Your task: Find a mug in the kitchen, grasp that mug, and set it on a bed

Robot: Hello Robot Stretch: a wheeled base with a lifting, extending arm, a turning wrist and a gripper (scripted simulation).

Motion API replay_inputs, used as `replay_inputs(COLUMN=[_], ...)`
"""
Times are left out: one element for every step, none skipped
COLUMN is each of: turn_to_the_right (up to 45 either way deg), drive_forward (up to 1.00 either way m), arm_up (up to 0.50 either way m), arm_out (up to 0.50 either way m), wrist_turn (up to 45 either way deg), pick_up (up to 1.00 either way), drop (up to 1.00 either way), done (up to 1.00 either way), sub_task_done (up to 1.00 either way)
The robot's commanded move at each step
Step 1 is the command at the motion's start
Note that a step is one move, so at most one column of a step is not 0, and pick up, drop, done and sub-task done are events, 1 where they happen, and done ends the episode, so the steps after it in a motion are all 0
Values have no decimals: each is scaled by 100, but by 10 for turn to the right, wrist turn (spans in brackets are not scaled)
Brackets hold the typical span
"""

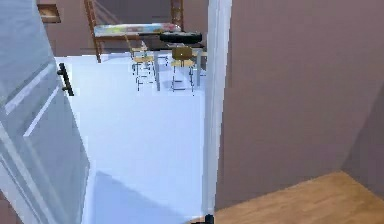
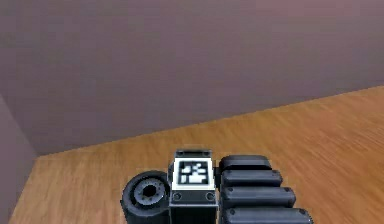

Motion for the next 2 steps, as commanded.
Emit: replay_inputs(turn_to_the_right=[30, 0], drive_forward=[0, 55], arm_up=[0, 0], arm_out=[0, 0], wrist_turn=[0, 0], pick_up=[0, 0], drop=[0, 0], done=[0, 0], sub_task_done=[0, 0])
